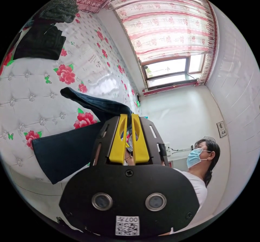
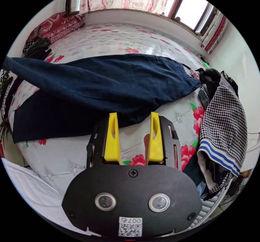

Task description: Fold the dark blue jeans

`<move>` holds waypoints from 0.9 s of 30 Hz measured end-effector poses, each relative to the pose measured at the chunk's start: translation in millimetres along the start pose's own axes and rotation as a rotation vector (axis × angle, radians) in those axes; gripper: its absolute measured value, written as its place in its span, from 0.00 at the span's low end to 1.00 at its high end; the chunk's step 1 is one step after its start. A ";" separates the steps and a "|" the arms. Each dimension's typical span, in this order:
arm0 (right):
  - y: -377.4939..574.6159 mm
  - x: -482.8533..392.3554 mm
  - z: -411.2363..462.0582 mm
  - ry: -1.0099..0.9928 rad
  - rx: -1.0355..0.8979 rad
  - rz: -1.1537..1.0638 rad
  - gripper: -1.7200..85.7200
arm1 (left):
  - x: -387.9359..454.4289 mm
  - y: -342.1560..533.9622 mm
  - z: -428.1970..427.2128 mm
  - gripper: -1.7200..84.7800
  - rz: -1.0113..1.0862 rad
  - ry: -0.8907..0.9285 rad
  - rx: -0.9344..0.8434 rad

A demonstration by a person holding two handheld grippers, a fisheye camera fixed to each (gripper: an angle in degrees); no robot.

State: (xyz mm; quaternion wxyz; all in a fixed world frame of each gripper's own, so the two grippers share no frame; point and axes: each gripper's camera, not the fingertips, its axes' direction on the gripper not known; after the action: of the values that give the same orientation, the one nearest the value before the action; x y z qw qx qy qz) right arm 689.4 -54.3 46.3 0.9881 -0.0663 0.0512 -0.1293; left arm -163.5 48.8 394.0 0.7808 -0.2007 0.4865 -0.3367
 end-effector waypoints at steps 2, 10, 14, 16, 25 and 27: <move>-11.0 -2.9 16.3 0.011 -0.064 -0.006 0.21 | 6.4 -0.6 4.3 0.02 0.002 0.003 0.008; 0.8 7.7 -0.2 0.296 0.078 -0.015 0.14 | 16.0 4.5 5.8 0.02 -0.013 -0.043 0.022; -3.6 13.1 4.9 0.218 0.040 0.044 0.11 | 6.0 13.8 19.8 0.02 -0.048 -0.039 0.028; -9.8 -2.7 13.2 0.257 0.023 -0.003 0.08 | 1.4 17.7 26.9 0.02 -0.068 -0.045 0.027; 65.8 77.8 -24.4 -0.042 0.082 0.166 0.03 | -52.7 70.2 30.4 0.02 -0.171 -0.372 -0.077; 83.0 90.5 -2.7 -0.072 0.004 0.179 0.02 | -92.7 95.3 45.4 0.02 -0.265 -0.451 -0.184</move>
State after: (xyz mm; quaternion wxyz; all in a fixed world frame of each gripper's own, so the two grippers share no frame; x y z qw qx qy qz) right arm 796.7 1.2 24.0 0.9970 -0.0640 0.0210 -0.0383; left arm -119.1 181.0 411.1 0.7969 -0.4029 0.2982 -0.3371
